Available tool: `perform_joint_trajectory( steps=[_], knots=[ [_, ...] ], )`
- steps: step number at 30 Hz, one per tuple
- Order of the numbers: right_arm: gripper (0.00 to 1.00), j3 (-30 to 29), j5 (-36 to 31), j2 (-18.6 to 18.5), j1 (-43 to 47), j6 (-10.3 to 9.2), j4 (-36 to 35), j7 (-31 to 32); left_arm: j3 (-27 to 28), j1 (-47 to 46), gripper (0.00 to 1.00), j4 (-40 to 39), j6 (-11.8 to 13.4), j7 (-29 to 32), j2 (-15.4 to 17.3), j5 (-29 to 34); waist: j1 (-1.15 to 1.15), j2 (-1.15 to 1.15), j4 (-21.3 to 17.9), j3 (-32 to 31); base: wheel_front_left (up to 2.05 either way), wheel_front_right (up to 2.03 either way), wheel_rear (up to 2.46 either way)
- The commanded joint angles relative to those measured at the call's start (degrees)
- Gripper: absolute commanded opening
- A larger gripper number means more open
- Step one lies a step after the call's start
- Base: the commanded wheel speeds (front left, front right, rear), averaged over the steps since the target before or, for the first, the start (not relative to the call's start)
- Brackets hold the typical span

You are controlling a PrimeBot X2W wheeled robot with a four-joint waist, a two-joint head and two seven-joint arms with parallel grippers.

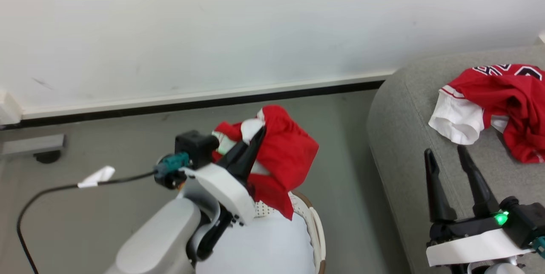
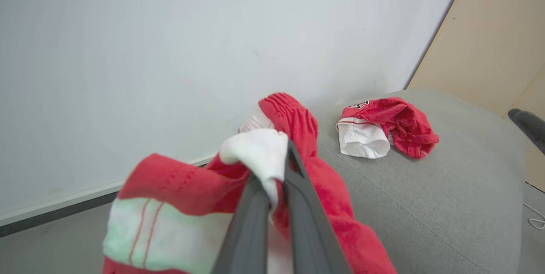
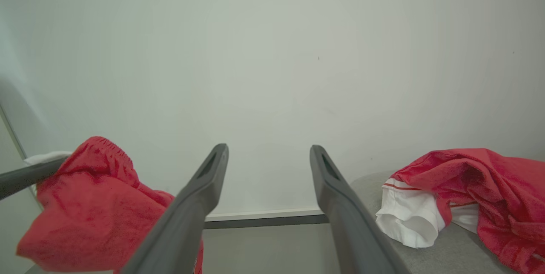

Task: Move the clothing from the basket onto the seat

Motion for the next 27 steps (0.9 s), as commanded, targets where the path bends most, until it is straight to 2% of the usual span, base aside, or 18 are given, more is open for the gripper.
perform_joint_trajectory(
  steps=[1, 7, 13, 25, 27],
  knots=[
    [1.0, 0.4, 0.3, 0.0, 1.0, 0.03, 0.3, 0.0, 0.6, -0.7, 0.0, -2.7, 0.9, 0.4, 0.8, -0.3, 0.01, 0.0, 0.9, -1.2, 0.0, 0.0, 0.0],
    [1.0, 3.5, 0.9, 0.1, 1.6, 0.03, 1.2, -0.1, 3.2, -2.4, 0.0, -14.8, 5.0, 3.0, 3.6, 0.4, 0.01, 0.0, 1.5, -2.6, 0.0, 0.0, 0.0],
    [1.0, 6.3, 1.4, 0.4, 1.5, 0.03, 2.2, -0.4, 5.2, -1.4, 0.0, -22.4, 8.5, 5.0, 5.5, -0.2, 0.01, 0.0, 1.5, -3.0, 0.0, 0.0, 0.0],
    [1.0, 11.4, 1.5, 0.3, -0.2, 0.03, 3.8, -0.2, 5.3, 1.0, 0.0, -26.6, 10.4, 6.2, 6.2, -1.2, 0.01, 0.0, 1.6, -3.2, 0.0, 0.0, 0.0],
    [1.0, 13.7, 1.6, 0.3, -0.7, 0.03, 4.1, 0.5, 4.9, 1.4, 0.0, -26.9, 10.5, 6.2, 5.9, -1.0, 0.01, 0.0, 1.7, -3.2, 0.0, 0.0, 0.0]
  ],
)
